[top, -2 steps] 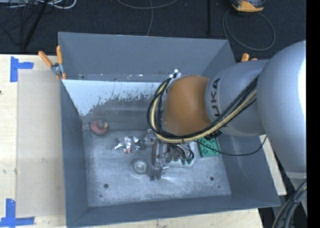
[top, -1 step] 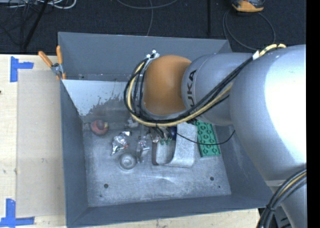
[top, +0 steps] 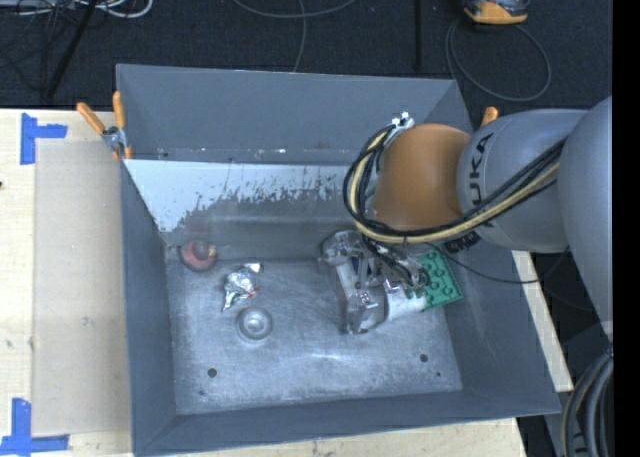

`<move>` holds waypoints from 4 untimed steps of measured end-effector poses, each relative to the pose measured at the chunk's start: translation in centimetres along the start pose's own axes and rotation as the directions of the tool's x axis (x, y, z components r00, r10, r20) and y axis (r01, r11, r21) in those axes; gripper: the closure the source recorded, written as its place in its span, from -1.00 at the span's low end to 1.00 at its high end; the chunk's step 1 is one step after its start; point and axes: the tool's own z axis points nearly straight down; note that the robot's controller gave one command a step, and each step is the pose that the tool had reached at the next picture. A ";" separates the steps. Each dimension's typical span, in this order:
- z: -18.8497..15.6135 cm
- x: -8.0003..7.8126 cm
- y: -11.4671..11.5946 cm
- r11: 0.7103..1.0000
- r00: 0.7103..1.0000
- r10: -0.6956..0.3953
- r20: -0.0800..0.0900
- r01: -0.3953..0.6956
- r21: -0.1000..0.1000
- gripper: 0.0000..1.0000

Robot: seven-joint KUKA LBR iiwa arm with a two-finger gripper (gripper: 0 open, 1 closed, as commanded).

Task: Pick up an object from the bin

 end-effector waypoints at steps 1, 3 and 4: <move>0.0 2.9 -9.3 0.995 0.995 -0.103 0.001 0.103 0.000 -1.00; -6.3 0.4 -5.2 1.000 1.000 0.016 -0.013 -0.016 -0.004 -1.00; -0.4 -0.3 -7.3 0.996 0.996 -0.088 -0.004 0.088 -0.011 -1.00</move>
Offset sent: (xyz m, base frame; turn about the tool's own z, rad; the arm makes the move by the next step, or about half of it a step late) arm -0.0106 -0.0981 -0.0039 -0.1069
